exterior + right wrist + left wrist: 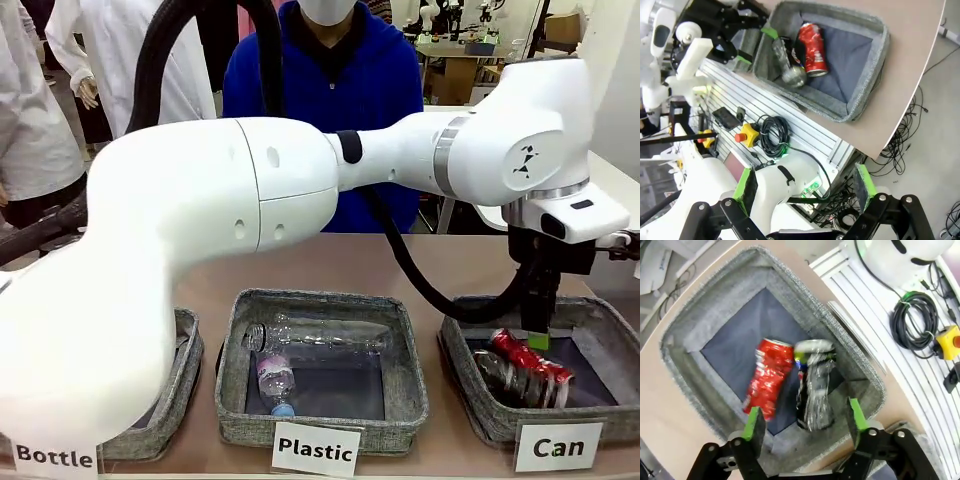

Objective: Sort the can waste into the basket.
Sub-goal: Pick up the can waste from the table and place it in the right Fabric basket.

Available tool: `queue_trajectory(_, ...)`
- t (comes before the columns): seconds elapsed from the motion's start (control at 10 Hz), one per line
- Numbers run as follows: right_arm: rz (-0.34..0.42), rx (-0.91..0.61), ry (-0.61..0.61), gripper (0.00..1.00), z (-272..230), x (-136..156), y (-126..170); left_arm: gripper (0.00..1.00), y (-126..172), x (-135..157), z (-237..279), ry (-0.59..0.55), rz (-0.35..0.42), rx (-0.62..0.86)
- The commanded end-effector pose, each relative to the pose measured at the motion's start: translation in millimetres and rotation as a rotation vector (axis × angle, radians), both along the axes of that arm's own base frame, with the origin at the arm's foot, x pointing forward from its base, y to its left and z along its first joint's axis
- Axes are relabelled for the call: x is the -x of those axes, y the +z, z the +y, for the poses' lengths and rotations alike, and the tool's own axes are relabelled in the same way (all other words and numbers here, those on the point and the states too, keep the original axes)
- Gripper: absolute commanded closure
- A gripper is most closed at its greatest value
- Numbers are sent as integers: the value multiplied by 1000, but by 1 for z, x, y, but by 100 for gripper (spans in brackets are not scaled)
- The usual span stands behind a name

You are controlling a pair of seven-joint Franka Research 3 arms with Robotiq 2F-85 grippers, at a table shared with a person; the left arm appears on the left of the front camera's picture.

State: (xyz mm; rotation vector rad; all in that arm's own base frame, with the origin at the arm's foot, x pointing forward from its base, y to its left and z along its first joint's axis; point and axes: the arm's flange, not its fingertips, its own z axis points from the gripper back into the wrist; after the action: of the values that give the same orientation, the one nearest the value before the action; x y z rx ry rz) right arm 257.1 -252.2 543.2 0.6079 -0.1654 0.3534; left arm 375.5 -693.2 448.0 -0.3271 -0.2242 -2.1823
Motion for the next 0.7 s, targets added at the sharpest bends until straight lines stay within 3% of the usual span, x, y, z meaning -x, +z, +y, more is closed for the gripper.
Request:
queue_trajectory(0.0,14,9,1,0,0,0,3,0,12,-11,-14,6,-9,5)
queue_trajectory(0.2,14,9,1,0,0,0,3,0,24,-13,7,122,-25,38)
queue_trajectory(0.3,14,9,1,0,0,0,3,0,32,-14,31,131,10,35)
queue_trajectory(0.5,-29,3,-1,0,11,-10,2,0,47,-13,110,229,64,-1)
queue_trajectory(0.6,-12,20,18,0,28,-23,2,0,58,-9,159,310,50,-63)
